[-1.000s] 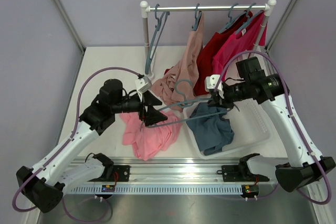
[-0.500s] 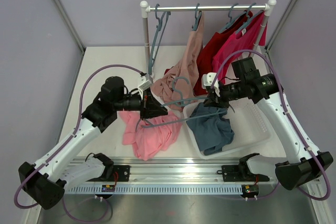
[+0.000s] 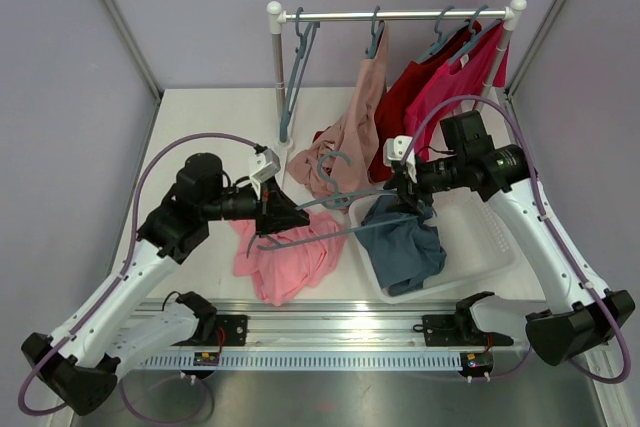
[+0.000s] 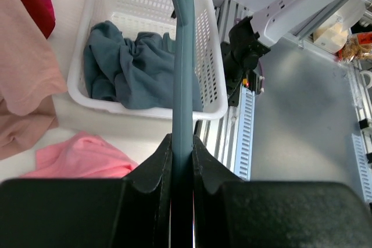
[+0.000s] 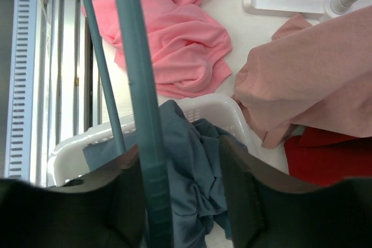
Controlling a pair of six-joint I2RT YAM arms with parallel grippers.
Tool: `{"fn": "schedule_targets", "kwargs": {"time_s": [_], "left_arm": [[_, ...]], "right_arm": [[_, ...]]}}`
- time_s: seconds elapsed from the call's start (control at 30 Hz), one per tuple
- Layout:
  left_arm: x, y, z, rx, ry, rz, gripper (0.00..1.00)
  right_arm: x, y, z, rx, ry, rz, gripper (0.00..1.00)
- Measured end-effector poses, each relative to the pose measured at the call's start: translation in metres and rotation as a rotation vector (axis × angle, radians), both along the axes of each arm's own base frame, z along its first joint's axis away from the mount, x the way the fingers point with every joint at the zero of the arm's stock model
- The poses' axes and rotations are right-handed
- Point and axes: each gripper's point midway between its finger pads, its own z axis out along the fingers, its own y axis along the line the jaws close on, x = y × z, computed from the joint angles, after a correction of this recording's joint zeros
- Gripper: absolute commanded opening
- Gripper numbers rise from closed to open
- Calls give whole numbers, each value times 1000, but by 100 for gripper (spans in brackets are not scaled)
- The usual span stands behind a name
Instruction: Remove the t-shirt from the hanger
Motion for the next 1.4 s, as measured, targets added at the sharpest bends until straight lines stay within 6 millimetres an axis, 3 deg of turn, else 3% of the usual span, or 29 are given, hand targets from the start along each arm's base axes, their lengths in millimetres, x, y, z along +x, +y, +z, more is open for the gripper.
{"fn": "schedule_targets", "kwargs": {"time_s": [0.1,0.37,0.57,0.7,0.93,1.17,1.4], "left_arm": [[-8,9,5,11,-32,10,0],[-30,37,9,53,-101,72,0],[-37,63,16,98,-170,177,0],[-44,87,33,105,-244,277,0],[-55,122,78,25,-390,446,0],[-30,136,91,25,-421,600,0],[26,119,92,80,-397,684,0]], "right_arm": [[-2,0,6,15,-8,-10,70],[-10,-1,35,70,-54,-24,98],[5,-23,53,101,-104,-162,99],[21,-40,59,126,-129,-275,99],[34,-47,31,150,-51,-355,100],[34,-47,-4,205,79,-362,99],[33,-47,-3,250,76,-344,99]]}}
